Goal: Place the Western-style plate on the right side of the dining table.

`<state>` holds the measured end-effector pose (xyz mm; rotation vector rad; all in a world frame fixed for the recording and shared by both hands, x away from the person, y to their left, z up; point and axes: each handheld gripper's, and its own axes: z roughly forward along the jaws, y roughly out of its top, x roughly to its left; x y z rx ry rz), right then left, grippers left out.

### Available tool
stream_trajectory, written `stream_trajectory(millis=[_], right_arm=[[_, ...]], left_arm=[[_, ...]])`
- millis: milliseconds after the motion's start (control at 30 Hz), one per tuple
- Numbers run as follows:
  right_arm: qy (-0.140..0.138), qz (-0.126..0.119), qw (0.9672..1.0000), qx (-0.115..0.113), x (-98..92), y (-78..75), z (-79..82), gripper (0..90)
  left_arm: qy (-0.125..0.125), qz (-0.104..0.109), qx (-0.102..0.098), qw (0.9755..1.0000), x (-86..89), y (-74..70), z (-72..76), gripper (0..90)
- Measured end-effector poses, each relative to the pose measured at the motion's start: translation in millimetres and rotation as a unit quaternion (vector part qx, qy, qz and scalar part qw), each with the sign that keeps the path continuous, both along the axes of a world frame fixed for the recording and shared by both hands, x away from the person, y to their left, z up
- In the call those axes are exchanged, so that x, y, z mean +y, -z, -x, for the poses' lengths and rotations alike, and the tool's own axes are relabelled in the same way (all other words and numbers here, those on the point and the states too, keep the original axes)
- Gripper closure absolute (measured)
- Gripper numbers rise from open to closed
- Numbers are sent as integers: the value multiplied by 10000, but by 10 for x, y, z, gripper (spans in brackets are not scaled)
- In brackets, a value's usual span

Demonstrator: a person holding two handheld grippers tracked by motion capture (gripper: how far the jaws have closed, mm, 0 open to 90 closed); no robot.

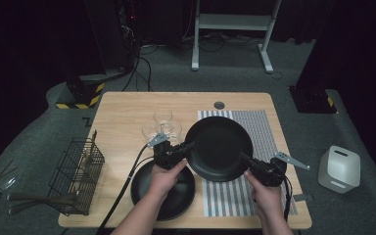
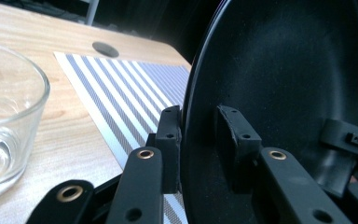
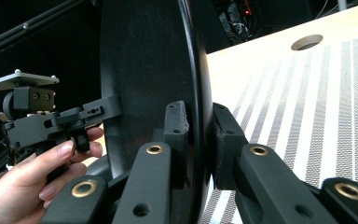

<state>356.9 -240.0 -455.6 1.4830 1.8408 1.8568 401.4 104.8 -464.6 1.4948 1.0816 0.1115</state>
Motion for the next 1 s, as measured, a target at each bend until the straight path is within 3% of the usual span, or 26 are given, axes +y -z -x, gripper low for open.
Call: stream_trajectory(millis=[200,467,1000], right_arm=[[73,-38,9999,-58,-27,-21,23,801],[144,211,9996,-142,8,-71,58,801],[193,422,9989,-116,80,-102,48,802]], left_arm=[[105,-83,183,9997,-23,58,-16,696],[150,-222,369,9990,-13,114,-1,697],[117,-462,532,9974,7,187,22,687]])
